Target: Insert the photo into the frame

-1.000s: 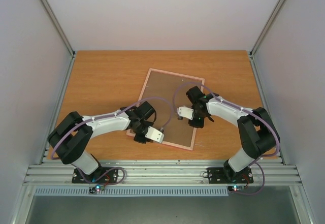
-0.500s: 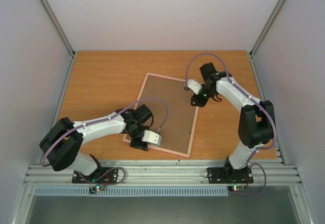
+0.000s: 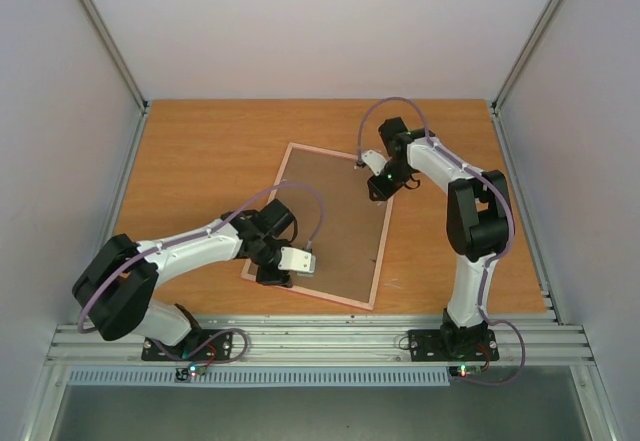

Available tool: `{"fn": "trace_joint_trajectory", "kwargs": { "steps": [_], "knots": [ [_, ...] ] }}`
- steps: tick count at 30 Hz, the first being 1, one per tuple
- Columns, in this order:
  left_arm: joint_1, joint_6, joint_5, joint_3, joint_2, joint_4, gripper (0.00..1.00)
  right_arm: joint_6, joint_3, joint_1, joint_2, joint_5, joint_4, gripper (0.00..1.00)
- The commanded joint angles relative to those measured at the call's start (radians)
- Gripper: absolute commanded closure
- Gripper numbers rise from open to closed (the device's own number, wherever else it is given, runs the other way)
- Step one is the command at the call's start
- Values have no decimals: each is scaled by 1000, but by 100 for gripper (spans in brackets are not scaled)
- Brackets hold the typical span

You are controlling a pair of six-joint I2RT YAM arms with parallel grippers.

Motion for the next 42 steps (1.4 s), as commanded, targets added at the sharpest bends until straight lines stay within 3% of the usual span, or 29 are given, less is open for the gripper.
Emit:
{"fn": "trace_joint_trajectory", "kwargs": {
  "steps": [1,9,14,20,24,30,42],
  "knots": [
    [7,-33,-24,-25,5,75,53,12,-61,20,4,68,28,76],
    [16,-24,-43,-26,70,109,55,-125,-189,32,25,214,139,85],
    [24,-14,-44,-23,83,107,57,-148,-198,36,16,197,123,90],
    [26,6,-34,-20,77,89,58,-38,-44,33,-19,31,-51,80],
    [26,3,-24,-19,79,88,58,45,17,29,-15,-3,-65,73],
    [26,2,-28,-12,87,91,58,68,35,29,42,81,-17,87],
    [27,0,-36,-9,98,91,59,-100,-143,30,82,236,113,96]
  ]
}}
